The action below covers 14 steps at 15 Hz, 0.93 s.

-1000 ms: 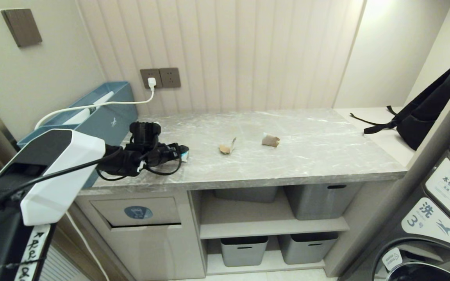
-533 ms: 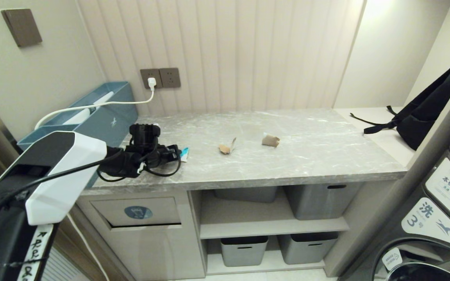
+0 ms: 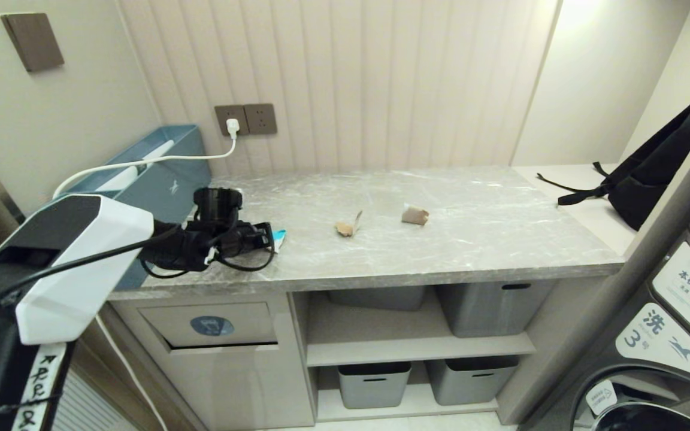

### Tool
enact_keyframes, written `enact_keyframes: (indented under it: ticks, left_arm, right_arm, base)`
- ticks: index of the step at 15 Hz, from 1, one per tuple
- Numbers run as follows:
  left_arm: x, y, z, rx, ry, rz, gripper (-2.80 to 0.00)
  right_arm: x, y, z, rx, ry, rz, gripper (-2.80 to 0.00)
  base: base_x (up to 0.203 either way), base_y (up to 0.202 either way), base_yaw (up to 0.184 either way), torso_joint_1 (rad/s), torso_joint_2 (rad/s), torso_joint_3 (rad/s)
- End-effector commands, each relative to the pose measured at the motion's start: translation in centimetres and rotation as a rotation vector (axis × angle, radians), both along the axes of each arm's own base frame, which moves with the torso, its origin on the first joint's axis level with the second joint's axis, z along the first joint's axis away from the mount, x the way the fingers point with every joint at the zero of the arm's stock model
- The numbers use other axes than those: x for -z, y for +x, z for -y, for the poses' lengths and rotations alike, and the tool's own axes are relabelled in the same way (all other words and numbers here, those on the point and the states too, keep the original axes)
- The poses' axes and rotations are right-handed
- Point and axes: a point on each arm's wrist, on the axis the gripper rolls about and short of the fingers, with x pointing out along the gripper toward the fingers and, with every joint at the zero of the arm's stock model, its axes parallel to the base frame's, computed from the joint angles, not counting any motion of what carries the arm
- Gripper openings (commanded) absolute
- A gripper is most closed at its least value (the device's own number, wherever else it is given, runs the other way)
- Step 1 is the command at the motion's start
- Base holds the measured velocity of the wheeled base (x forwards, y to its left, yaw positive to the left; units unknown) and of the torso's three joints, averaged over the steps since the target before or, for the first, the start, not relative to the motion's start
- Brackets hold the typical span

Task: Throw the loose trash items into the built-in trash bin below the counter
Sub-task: Pick up the garbage, then put the garbage in the trash can

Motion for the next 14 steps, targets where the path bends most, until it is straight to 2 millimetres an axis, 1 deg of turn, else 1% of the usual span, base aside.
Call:
enact_keyframes:
  ticks: [1,3,5,6,7,8,9,10,11,12,14]
  left_arm:
    - [-3.6,-1.4,-0.2,0.012,-0.019,0.061,-2.80]
    - [-7.4,-3.9,-0.5,0.056,-0.042,0.108,-2.80]
    - [-11.1,-7.6,-1.0,0.085,-0.054,0.155,-2.80]
    - [-12.9,-10.0,-1.5,0.095,-0.047,0.185,-2.80]
    - [-14.1,-12.1,-2.0,0.101,-0.035,0.206,-2.80]
    - [-15.6,-14.9,-2.8,0.100,-0.027,0.236,-2.80]
    - [-16.5,-18.0,-3.8,0.090,-0.019,0.259,-2.80]
    - [-17.0,-21.1,-4.8,0.074,-0.013,0.276,-2.80]
    - [-16.8,-24.3,-5.8,0.056,-0.007,0.283,-2.80]
    - [-15.6,-27.4,-6.7,0.036,0.001,0.267,-2.80]
    - [-12.2,-32.7,-7.9,-0.004,0.014,0.222,-2.80]
  right_arm:
    - [0.0,0.0,0.0,-0.001,0.000,-0.001,-2.80]
    - [0.0,0.0,0.0,-0.001,0.000,-0.001,-2.80]
    - [0.0,0.0,0.0,-0.001,0.000,-0.001,-2.80]
    - [0.0,0.0,0.0,-0.001,0.000,-0.001,-2.80]
    - [0.0,0.0,0.0,-0.001,0.000,-0.001,-2.80]
    - [0.0,0.0,0.0,-0.001,0.000,-0.001,-2.80]
    - [0.0,0.0,0.0,-0.001,0.000,0.000,-2.80]
    - [0.0,0.0,0.0,-0.001,0.000,-0.001,-2.80]
    - [0.0,0.0,0.0,-0.001,0.000,-0.001,-2.80]
    - [0.0,0.0,0.0,-0.001,0.000,-0.001,-2.80]
    - [0.0,0.0,0.0,-0.001,0.000,-0.001,-2.80]
  base:
    - [0.000,0.000,0.000,0.000,0.00,0.000]
    - [0.000,0.000,0.000,0.000,0.00,0.000]
    - [0.000,0.000,0.000,0.000,0.00,0.000]
    - [0.000,0.000,0.000,0.000,0.00,0.000]
    - [0.000,0.000,0.000,0.000,0.00,0.000]
    - [0.000,0.000,0.000,0.000,0.00,0.000]
    - [0.000,0.000,0.000,0.000,0.00,0.000]
    - [0.000,0.000,0.000,0.000,0.00,0.000]
    - [0.000,0.000,0.000,0.000,0.00,0.000]
    - [0.000,0.000,0.000,0.000,0.00,0.000]
    - [0.000,0.000,0.000,0.000,0.00,0.000]
